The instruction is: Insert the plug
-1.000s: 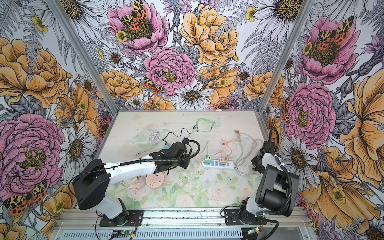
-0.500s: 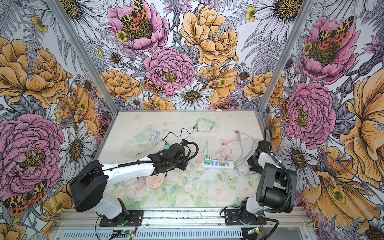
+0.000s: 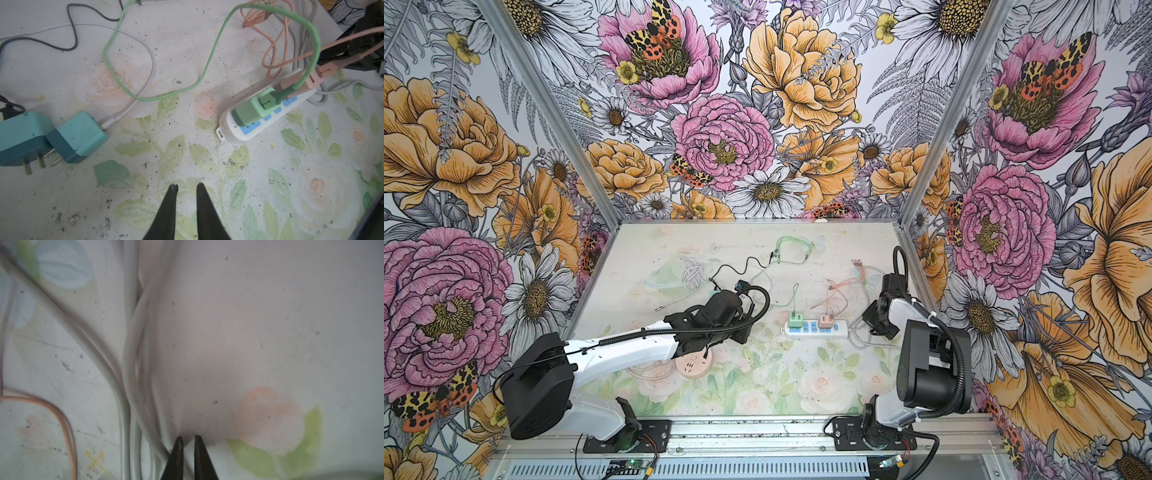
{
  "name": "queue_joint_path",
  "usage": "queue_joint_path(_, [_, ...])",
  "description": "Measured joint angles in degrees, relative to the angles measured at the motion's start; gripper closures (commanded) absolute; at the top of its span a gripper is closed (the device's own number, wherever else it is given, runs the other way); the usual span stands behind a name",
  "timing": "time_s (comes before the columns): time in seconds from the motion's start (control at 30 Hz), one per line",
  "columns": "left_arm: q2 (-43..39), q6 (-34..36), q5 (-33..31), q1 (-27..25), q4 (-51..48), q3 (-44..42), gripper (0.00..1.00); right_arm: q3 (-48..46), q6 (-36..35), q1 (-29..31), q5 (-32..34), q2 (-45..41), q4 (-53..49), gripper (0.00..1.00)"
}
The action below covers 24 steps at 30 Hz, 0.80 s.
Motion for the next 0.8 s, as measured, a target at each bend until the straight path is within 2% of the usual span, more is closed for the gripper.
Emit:
queue_joint_path(0.23, [-0.1,0.0,0.0,0.1,0.1,-0.1,0.80,3.3,2.3,5.1,-1.7,3.5,0.2,0.92])
queue_joint_path(0.53, [-0.6,0.0,0.0,0.1,0.4,-0.1,0.80,4.4,4.7,7.7,-3.0,5.2,2.5,0.94])
queue_joint_path(0.57, [-0.6,0.0,0.0,0.1,0.5,-0.1,0.79,4.4,4.7,8.0,-3.1,5.2,2.6,0.92])
queue_joint_path(0.63, [-0.6,0.0,0.0,0.1,0.5,-0.1,0.79,4.4,4.5,8.5,-3.5,5.1,2.6,0.77])
queue_joint_path(0.67, [-0.6,0.0,0.0,0.1,0.5,-0.1,0.79,4.6,4.3,8.7,-3.4,4.8,2.3,0.74])
queue_joint_path(0.8, [-0.6,0.0,0.2,0.1,0.6,-0.1,0.77,4.8,3.4,8.7,-2.7,3.0,-0.8,0.68])
